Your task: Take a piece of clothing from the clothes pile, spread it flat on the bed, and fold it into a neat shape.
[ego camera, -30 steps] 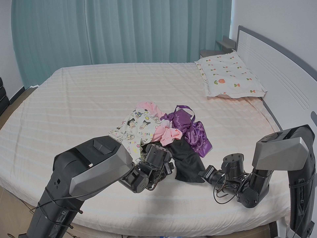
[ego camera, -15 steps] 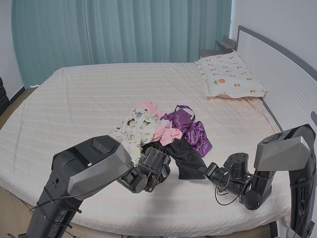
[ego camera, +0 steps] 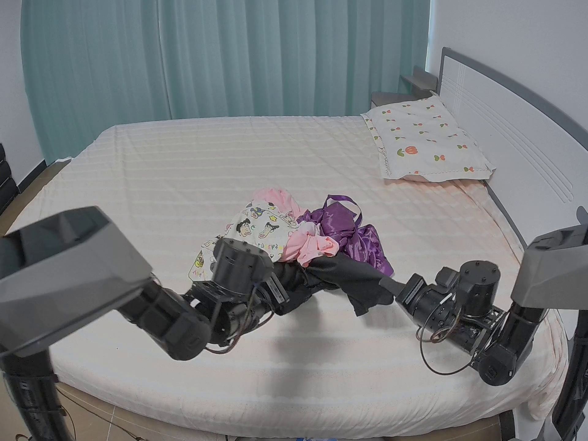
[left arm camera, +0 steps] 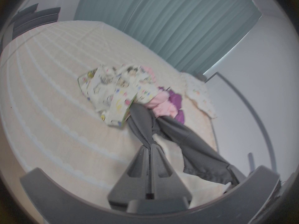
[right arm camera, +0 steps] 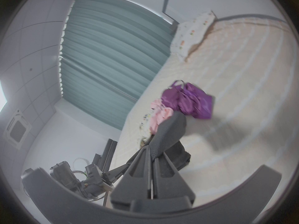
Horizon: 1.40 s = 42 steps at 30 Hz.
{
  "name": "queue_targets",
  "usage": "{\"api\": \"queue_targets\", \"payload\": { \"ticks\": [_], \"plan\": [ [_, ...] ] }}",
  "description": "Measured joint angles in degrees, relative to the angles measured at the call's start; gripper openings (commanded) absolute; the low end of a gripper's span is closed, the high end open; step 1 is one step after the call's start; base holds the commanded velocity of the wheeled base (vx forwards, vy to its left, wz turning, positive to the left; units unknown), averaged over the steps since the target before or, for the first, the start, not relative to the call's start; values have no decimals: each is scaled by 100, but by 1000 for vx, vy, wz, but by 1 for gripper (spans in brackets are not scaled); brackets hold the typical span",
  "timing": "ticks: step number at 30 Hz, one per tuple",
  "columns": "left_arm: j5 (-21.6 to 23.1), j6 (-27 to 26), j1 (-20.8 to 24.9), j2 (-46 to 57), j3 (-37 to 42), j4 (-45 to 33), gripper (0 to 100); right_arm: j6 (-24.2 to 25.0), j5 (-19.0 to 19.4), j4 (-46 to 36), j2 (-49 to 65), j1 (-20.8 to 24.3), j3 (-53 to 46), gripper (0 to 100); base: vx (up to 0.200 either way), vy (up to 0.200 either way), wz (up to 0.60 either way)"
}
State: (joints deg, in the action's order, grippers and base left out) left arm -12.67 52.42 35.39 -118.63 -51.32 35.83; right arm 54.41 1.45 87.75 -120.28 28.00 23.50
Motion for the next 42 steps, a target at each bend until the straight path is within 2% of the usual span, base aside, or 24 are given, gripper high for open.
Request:
{"api": "queue_targets", "payload": {
  "ticks": [5, 9, 16, 22, 27, 39, 42],
  "plan": [
    [30, -37, -6, 1093, 304, 163, 0, -301, 123, -521, 981, -11, 157, 0, 0, 0, 0],
    [16, -219, -72, 1793, 397, 243, 0, -421, 185, -1136, 1705, -67, 739, 0, 0, 0, 0],
    [-74, -393, -511, 2547, 599, 656, 0, -519, 254, -1721, 2404, -212, 1558, 0, 0, 0, 0],
    [-20, 67, -684, 2682, 1119, 972, 0, -517, 257, -1647, 2356, -251, 1459, 0, 0, 0, 0],
    [-13, 221, -808, 2558, 1259, 1086, 0, -514, 243, -1625, 2269, -306, 1436, 0, 0, 0, 0],
    [-11, 616, -844, 2361, 1329, 1037, 0, -508, 196, -1625, 2015, -323, 1386, 0, -200, 0, 0],
    [-6, 627, -830, 2345, 1376, 1040, 0, -508, 210, -1623, 1968, -334, 1376, 0, 0, 0, 0]
  ]
}}
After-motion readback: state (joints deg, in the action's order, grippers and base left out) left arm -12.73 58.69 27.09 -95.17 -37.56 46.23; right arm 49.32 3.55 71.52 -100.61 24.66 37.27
